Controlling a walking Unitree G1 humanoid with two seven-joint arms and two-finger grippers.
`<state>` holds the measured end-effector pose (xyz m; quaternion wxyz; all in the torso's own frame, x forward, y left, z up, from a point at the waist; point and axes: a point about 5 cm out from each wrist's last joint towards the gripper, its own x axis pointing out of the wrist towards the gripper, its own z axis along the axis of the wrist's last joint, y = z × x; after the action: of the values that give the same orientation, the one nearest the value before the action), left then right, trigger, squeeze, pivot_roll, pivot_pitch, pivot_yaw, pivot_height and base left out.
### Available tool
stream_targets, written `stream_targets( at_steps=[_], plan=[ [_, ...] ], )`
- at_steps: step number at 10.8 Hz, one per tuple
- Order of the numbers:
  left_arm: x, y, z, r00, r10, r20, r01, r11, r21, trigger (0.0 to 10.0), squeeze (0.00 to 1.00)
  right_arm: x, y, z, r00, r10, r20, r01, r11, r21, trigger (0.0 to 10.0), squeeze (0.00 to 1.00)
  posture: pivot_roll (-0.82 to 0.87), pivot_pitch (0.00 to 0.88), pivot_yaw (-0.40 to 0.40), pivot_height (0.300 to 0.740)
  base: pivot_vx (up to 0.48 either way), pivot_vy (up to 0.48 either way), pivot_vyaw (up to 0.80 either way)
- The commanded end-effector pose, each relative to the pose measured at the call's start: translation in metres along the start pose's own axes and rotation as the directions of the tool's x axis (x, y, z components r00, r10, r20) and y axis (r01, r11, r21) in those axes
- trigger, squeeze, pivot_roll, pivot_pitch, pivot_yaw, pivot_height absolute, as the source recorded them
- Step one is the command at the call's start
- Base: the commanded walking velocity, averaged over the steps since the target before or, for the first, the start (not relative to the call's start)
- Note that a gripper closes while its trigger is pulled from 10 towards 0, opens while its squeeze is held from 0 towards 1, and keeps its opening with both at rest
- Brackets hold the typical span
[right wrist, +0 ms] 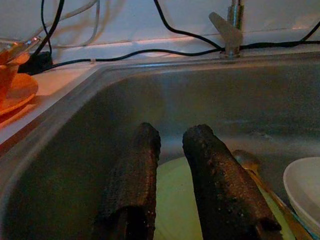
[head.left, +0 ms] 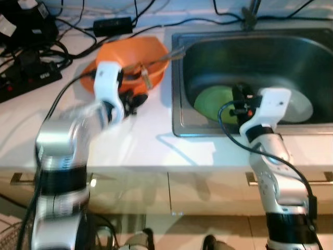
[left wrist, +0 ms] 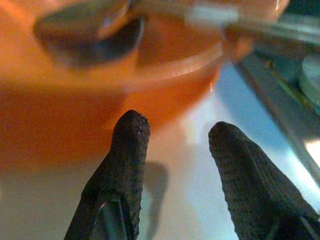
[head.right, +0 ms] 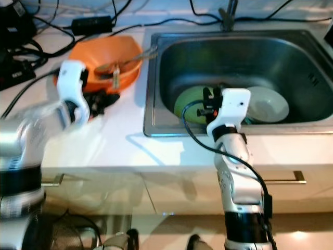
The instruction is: Kitchen organization
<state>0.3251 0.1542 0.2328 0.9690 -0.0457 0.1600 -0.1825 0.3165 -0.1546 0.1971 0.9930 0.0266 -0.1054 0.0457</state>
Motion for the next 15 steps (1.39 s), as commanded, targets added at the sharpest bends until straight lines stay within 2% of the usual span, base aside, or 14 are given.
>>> stream_targets(
  at_steps=[1, 2, 4, 5, 6, 7, 8, 9, 10, 11, 12, 13, 14, 15],
  plan=[
    [-0.008, 0.001, -0.006, 0.999, 0.037, -0.026, -0.037, 0.999, -0.003, 10.0, 0.0, 0.001, 0.003, -0.008, 0.999, 0.017, -0.03, -0.016, 1.0, 0.019, 10.0, 0.0, 0.27, 0.165, 0.057, 0.74, 0.0, 0.0, 0.0],
    [-0.018, -0.004, -0.01, 0.998, 0.058, -0.028, -0.057, 0.998, 0.036, 10.0, 0.0, 0.002, 0.003, -0.009, 0.999, 0.017, -0.029, -0.017, 1.0, 0.021, 10.0, 0.0, 0.29, 0.16, 0.055, 0.74, 0.0, 0.0, 0.0],
    [-0.029, -0.006, -0.005, 0.996, 0.092, -0.002, -0.091, 0.994, 0.058, 10.0, 0.0, 0.004, 0.005, -0.01, 0.999, 0.024, -0.028, -0.024, 0.999, 0.025, 10.0, 0.0, 0.3, 0.16, 0.048, 0.74, 0.0, 0.0, 0.0],
    [-0.036, -0.005, -0.005, 0.981, 0.154, 0.119, -0.179, 0.954, 0.24, 10.0, 0.0, 0.005, 0.006, -0.012, 0.999, 0.029, -0.029, -0.028, 0.999, 0.03, 10.0, 0.0, 0.31, 0.164, 0.042, 0.74, 0.0, 0.0, 0.0],
    [-0.038, -0.009, -0.013, 0.975, 0.158, 0.159, -0.21, 0.894, 0.396, 10.0, 0.0, 0.004, 0.007, -0.014, 0.999, 0.032, -0.034, -0.031, 0.999, 0.035, 10.0, 0.0, 0.31, 0.168, 0.038, 0.74, 0.0, 0.0, 0.0],
    [-0.04, -0.016, -0.023, 0.978, 0.133, 0.16, -0.198, 0.833, 0.517, 10.0, 0.0, 0.003, 0.008, -0.015, 0.999, 0.039, -0.038, -0.038, 0.999, 0.036, 10.0, 0.0, 0.3, 0.181, 0.031, 0.74, 0.0, 0.0, 0.0],
    [-0.041, -0.024, -0.04, 0.99, 0.09, 0.113, -0.139, 0.807, 0.574, 10.0, 0.0, 0.001, 0.011, -0.015, 0.998, 0.051, -0.043, -0.049, 0.998, 0.039, 10.0, 0.0, 0.29, 0.202, 0.032, 0.74, 0.0, 0.0, 0.0],
    [-0.042, -0.025, -0.044, 0.989, 0.076, 0.124, -0.136, 0.784, 0.606, 10.0, 0.0, -0.001, 0.012, -0.016, 0.997, 0.056, -0.05, -0.054, 0.998, 0.04, 10.0, 0.0, 0.29, 0.215, 0.032, 0.74, 0.0, 0.0, 0.0],
    [-0.041, -0.022, -0.043, 0.985, 0.076, 0.152, -0.158, 0.741, 0.653, 10.0, 0.0, -0.002, 0.013, -0.018, 0.997, 0.058, -0.057, -0.056, 0.998, 0.04, 10.0, 0.0, 0.28, 0.226, 0.03, 0.74, 0.0, 0.0, 0.0],
    [-0.035, -0.019, -0.036, 0.977, 0.078, 0.201, -0.199, 0.681, 0.705, 10.0, 0.0, -0.003, 0.013, -0.019, 0.996, 0.061, -0.064, -0.059, 0.997, 0.04, 10.0, 0.0, 0.27, 0.226, 0.027, 0.74, 0.0, 0.0, 0.0],
    [-0.032, -0.016, -0.03, 0.968, 0.086, 0.234, -0.232, 0.655, 0.719, 10.0, 0.0, -0.002, 0.013, -0.019, 0.996, 0.062, -0.065, -0.06, 0.997, 0.038, 10.0, 0.0, 0.26, 0.222, 0.022, 0.74, 0.0, 0.0, 0.0],
    [-0.026, -0.01, -0.021, 0.954, 0.105, 0.281, -0.287, 0.589, 0.756, 10.0, 0.0, -0.002, 0.012, -0.019, 0.996, 0.062, -0.064, -0.06, 0.998, 0.034, 10.0, 0.0, 0.26, 0.2, 0.018, 0.74, 0.0, 0.0, 0.0],
    [-0.019, -0.005, -0.02, 0.953, 0.11, 0.283, -0.293, 0.579, 0.761, 10.0, 0.0, 0.002, 0.01, -0.016, 0.997, 0.058, -0.055, -0.056, 0.998, 0.027, 10.0, 0.0, 0.25, 0.18, 0.015, 0.74, 0.0, 0.0, 0.0],
    [-0.011, 0.0, -0.019, 0.958, 0.1, 0.269, -0.279, 0.544, 0.792, 10.0, 0.0, 0.006, 0.008, -0.012, 0.998, 0.055, -0.04, -0.054, 0.998, 0.022, 10.0, 0.0, 0.24, 0.171, 0.015, 0.74, 0.0, 0.0, 0.0]
  ],
)
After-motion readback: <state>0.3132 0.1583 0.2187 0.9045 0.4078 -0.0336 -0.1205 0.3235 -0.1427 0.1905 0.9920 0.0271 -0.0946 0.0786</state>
